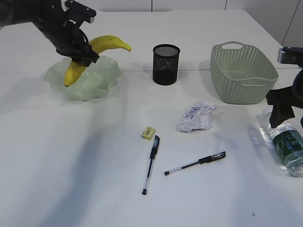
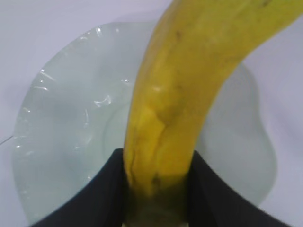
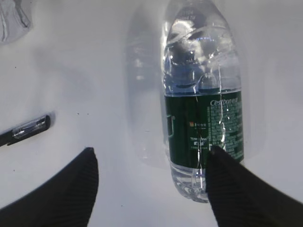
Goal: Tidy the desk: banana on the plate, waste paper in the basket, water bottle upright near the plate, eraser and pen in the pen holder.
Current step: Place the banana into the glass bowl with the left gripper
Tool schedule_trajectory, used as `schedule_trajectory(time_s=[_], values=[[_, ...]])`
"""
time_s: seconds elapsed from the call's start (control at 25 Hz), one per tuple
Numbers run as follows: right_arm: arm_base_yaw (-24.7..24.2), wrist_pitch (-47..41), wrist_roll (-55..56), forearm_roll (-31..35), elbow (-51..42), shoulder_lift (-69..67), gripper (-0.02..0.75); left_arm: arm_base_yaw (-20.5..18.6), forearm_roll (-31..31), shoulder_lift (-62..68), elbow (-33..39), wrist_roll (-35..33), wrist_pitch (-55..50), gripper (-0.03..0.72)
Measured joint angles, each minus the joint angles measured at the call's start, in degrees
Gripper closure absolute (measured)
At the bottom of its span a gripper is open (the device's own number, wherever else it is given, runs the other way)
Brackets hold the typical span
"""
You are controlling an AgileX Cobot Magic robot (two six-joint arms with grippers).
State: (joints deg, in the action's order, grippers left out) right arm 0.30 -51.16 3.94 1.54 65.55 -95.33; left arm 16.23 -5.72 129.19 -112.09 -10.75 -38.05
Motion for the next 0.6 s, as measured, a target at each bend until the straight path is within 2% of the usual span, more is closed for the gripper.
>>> schedule_trajectory(time_s=[0.6], values=[[0.0,0.22,0.0,-0.21,0.0,0.0,0.21,-4.98,-1.41,0.09,0.0,0.0,1.3,0.462]])
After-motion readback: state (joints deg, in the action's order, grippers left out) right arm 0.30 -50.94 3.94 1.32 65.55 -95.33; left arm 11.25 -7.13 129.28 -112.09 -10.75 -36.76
